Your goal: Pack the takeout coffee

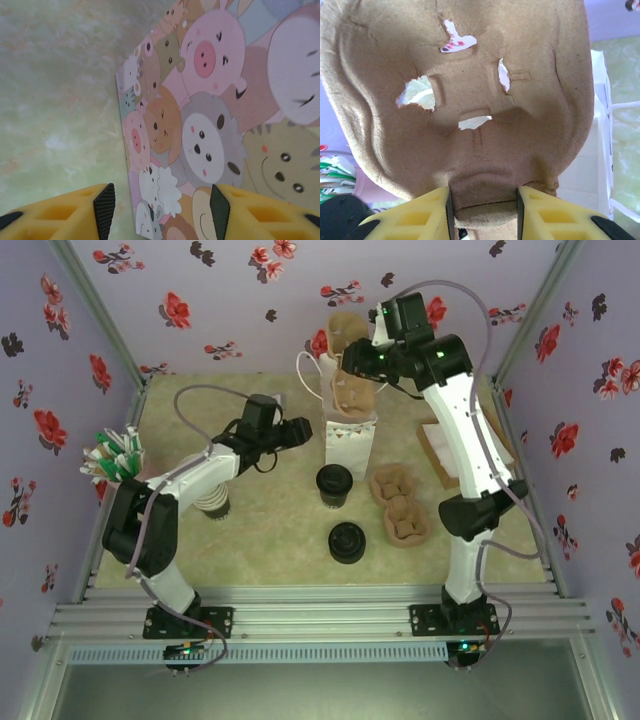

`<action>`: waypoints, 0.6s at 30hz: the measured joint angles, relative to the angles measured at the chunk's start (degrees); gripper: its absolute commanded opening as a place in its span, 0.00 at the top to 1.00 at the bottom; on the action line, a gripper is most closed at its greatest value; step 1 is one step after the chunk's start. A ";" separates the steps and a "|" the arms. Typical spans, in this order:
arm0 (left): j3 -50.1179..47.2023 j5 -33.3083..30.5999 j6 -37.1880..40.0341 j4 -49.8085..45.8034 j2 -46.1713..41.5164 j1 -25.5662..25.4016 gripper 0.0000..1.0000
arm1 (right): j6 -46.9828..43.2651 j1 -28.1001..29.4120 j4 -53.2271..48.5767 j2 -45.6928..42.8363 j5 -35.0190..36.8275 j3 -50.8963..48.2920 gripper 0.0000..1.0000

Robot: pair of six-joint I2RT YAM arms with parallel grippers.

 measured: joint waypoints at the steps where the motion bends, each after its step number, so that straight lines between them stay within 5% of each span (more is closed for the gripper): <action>1: -0.31 0.22 -0.04 0.20 0.42 -0.26 0.45 | 0.13 -0.20 0.00 0.83 0.00 0.00 0.66; 18: -1.20 2.49 -1.33 3.98 5.79 -4.33 0.46 | -0.07 -1.03 -3.89 6.38 3.89 0.70 0.66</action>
